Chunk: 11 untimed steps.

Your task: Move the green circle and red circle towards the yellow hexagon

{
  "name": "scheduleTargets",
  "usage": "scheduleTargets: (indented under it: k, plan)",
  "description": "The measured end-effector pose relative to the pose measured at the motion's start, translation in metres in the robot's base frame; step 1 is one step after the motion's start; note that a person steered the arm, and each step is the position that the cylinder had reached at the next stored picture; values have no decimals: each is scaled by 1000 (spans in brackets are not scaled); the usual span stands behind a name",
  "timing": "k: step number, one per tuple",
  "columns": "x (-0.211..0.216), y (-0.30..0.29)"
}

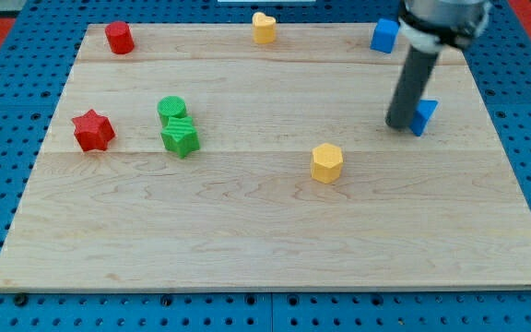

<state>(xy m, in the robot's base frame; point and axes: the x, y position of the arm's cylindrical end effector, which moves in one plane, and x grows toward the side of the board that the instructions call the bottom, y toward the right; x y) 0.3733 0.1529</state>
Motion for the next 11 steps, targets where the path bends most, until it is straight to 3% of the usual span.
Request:
scheduleTargets:
  k: [1, 3, 5, 6, 7, 8, 9, 10, 11]
  plan:
    - [-29, -75]
    - [-38, -88]
    - [-61, -168]
    - [-57, -230]
    - [-13, -252]
    - [-4, -270]
    - [-40, -292]
    - [-8, -321]
    - [24, -296]
